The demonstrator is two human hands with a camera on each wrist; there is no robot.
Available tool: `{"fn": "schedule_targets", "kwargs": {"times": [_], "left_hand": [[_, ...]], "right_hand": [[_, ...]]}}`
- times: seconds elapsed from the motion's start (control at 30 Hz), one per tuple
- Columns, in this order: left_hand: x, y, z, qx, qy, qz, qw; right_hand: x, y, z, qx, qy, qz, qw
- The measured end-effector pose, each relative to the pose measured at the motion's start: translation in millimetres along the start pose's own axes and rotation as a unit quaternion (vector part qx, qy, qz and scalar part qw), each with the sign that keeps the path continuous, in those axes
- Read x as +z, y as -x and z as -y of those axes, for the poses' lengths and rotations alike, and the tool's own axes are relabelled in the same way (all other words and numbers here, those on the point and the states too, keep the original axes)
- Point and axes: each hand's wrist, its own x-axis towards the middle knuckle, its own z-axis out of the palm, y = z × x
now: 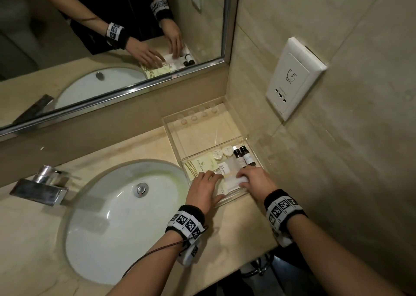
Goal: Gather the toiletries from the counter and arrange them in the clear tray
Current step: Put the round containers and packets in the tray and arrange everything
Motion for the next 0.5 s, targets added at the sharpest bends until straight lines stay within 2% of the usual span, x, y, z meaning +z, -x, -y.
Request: {"fn": "schedule_targets", "kwargs": {"times": [0.1,0.2,0.37,0.5], "left_hand": [[0.4,2.5,1.4,0.003,0.0,-0.008,1.0],[1.3,6.1,3.4,0.003,0.0,-0.015,1.0],[2.8,7.6,3.8,-0.001,-0.011,-0.01,1.0],[2.3,8.0,3.4,-0.003,-0.01,-0.01,1.0]], "right_hand": [[0.9,3.0,-0.1,0.003,-0.053,-0.074,0.996],[3.3,-1.9,10.4,0.004,-0.057,-0.129,0.99],[1.8,-19.3,37.7,0.138,-0.07,-0.145,0.977],[4.1,-28.1,49.3,0.167,-0.001,-0.108,0.98]]}}
